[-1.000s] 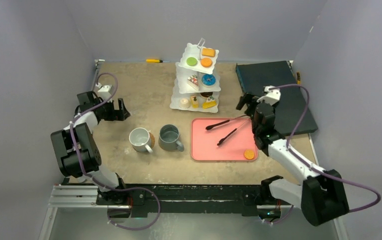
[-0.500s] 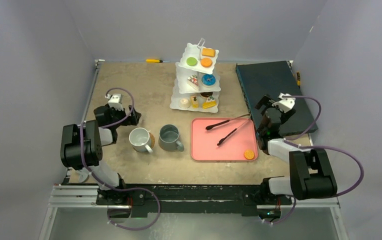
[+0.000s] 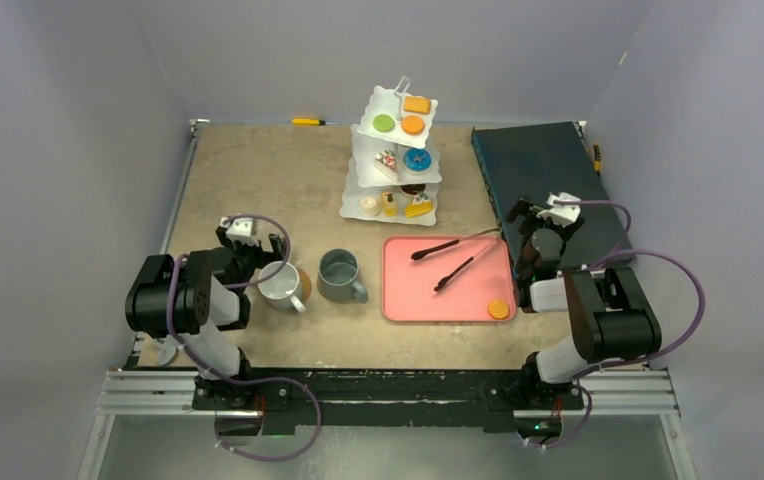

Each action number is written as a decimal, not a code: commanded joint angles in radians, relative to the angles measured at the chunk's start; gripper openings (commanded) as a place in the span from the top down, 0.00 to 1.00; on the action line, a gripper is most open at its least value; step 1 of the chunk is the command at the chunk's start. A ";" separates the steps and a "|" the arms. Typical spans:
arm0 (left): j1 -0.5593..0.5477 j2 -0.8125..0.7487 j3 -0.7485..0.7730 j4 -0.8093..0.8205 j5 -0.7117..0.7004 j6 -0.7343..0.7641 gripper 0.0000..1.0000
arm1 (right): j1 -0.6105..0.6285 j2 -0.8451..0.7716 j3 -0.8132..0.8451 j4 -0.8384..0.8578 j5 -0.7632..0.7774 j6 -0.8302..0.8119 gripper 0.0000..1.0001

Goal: Serve the afternoon tea

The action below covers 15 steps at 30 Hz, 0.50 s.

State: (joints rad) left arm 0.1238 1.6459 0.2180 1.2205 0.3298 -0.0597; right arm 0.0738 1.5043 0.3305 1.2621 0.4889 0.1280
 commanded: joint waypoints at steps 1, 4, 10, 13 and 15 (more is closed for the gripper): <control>-0.022 0.046 -0.076 0.381 -0.045 -0.004 0.01 | 0.018 0.021 -0.067 0.207 -0.094 -0.062 0.01; -0.036 0.047 0.021 0.174 -0.079 0.003 0.01 | 0.055 0.069 -0.143 0.436 -0.057 -0.122 0.01; -0.053 0.014 0.029 0.100 -0.086 0.037 0.01 | 0.019 0.059 -0.068 0.258 -0.130 -0.073 0.01; -0.056 0.030 0.021 0.145 -0.081 0.031 0.01 | 0.019 0.066 -0.076 0.303 -0.106 -0.090 0.01; -0.056 0.018 0.025 0.115 -0.083 0.034 0.01 | 0.019 0.068 -0.076 0.309 -0.107 -0.090 0.01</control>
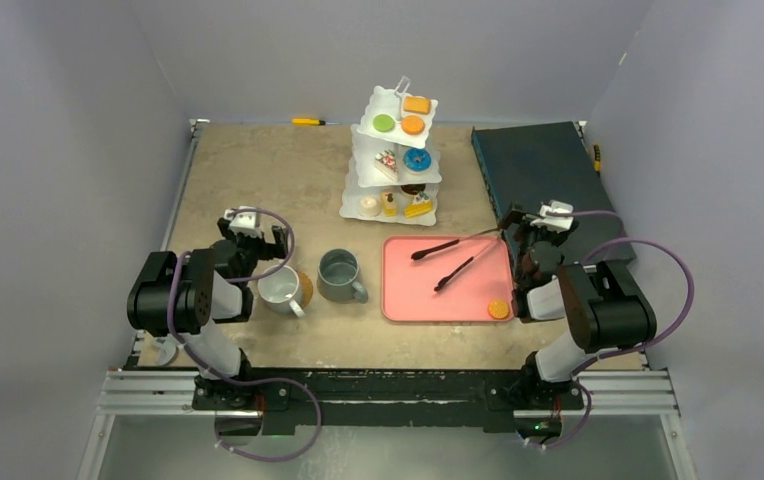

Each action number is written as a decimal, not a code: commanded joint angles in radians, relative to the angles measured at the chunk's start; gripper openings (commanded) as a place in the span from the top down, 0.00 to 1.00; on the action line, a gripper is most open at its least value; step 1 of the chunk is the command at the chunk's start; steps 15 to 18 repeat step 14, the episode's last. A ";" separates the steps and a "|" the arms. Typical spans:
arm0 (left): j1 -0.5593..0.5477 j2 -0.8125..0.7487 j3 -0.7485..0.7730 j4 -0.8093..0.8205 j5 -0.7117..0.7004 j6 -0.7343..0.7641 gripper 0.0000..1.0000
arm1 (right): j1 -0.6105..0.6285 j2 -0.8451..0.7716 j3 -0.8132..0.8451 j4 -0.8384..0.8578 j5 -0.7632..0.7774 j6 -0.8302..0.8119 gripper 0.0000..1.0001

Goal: Serve the afternoon tea

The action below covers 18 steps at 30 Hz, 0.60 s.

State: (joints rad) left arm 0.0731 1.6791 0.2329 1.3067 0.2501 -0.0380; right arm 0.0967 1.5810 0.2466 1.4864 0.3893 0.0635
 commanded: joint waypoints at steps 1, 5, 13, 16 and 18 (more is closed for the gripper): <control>-0.005 -0.008 0.009 0.040 -0.002 0.011 0.01 | -0.004 -0.010 0.008 0.083 -0.008 -0.023 0.01; -0.006 -0.010 0.013 0.034 -0.004 0.016 0.01 | -0.003 -0.010 0.008 0.084 -0.008 -0.025 0.01; -0.023 -0.011 0.026 0.004 -0.034 0.029 0.00 | -0.004 -0.010 0.008 0.083 -0.007 -0.024 0.01; -0.023 -0.012 0.024 0.008 -0.034 0.029 0.01 | -0.003 -0.010 0.008 0.084 -0.007 -0.025 0.01; -0.023 -0.012 0.024 0.008 -0.034 0.029 0.01 | -0.003 -0.010 0.008 0.084 -0.007 -0.025 0.01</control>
